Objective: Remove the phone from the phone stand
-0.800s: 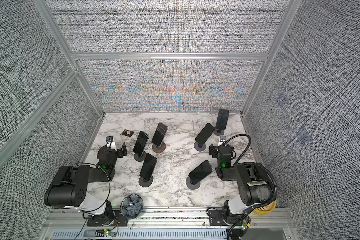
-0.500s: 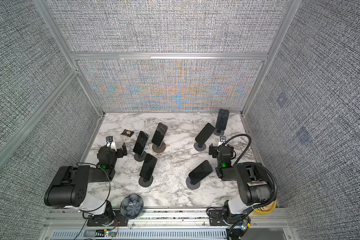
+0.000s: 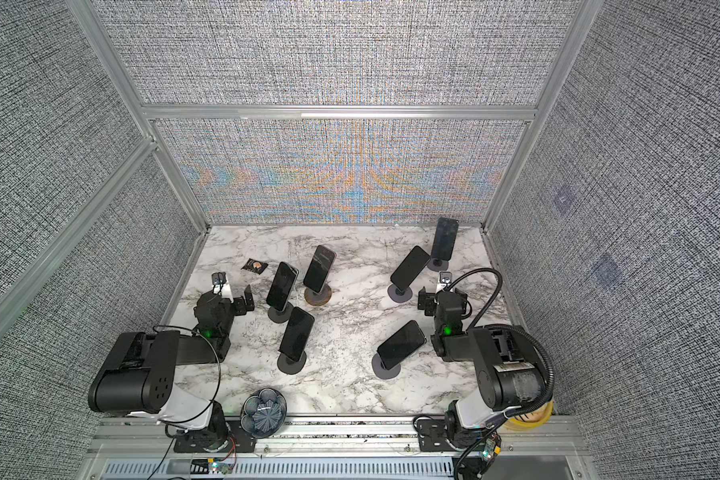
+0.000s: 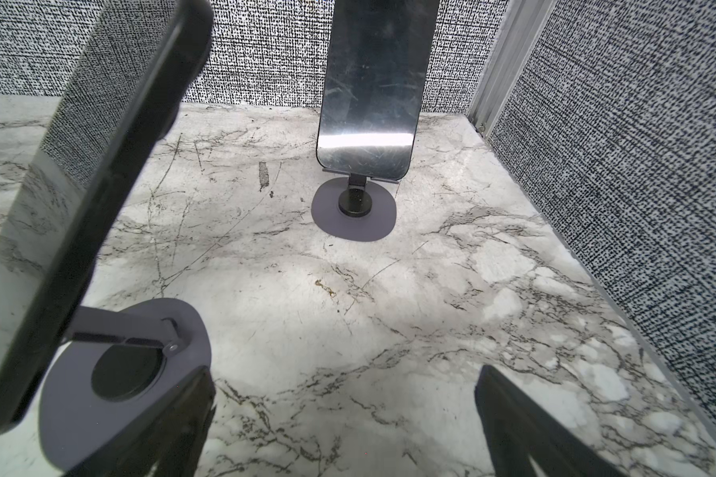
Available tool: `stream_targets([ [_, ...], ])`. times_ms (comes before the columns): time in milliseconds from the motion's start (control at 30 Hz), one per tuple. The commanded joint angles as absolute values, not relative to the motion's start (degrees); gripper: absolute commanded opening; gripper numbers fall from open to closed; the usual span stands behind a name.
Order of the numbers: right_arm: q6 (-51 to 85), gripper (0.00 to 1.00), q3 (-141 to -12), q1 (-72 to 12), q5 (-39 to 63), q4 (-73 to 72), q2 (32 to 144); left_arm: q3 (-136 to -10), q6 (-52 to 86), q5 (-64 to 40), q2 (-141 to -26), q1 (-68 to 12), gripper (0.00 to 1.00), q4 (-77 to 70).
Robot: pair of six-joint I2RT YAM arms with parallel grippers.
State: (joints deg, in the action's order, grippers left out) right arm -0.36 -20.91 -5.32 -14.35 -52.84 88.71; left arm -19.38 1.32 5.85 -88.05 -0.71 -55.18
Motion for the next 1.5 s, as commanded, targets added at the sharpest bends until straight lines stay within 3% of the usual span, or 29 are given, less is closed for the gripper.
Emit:
stream_targets([
  [0,-0.35,0.99,-21.08,-5.42,-14.78,-53.02,88.74,-19.53,1.23,5.54,-87.89,-0.65,0.99,-55.72],
  [467,-1.69,0.99,-19.98,-5.49,-11.72,-54.79,88.39,-19.46,1.23,5.53,-87.87,-0.62,0.99,-55.77],
  [633,-0.29,0.99,-15.62,-5.35,-14.37,-57.96,82.92,-19.51,1.23,5.56,-87.94,-0.64,0.99,-55.72],
  [867,4.66,0.99,-17.72,-5.15,-20.88,-37.90,68.47,-19.30,1.24,5.75,-87.78,-0.58,0.99,-56.04],
  [1000,12.17,0.99,-22.97,-5.12,-23.78,-23.20,61.18,-17.15,3.49,12.94,-81.54,-0.79,0.99,-55.19],
  [1200,30.68,0.99,-34.72,-3.19,-26.84,5.22,53.95,-24.29,7.91,16.02,-62.45,-0.70,0.99,-24.11],
  [1333,32.30,0.99,-41.93,-0.99,-15.05,11.89,55.01,-33.35,27.84,22.87,-54.99,-0.71,0.99,2.39],
  [1467,39.58,0.99,-51.35,-1.29,-14.83,25.56,58.70,-30.57,27.72,14.14,-47.83,-0.70,0.99,4.10],
])
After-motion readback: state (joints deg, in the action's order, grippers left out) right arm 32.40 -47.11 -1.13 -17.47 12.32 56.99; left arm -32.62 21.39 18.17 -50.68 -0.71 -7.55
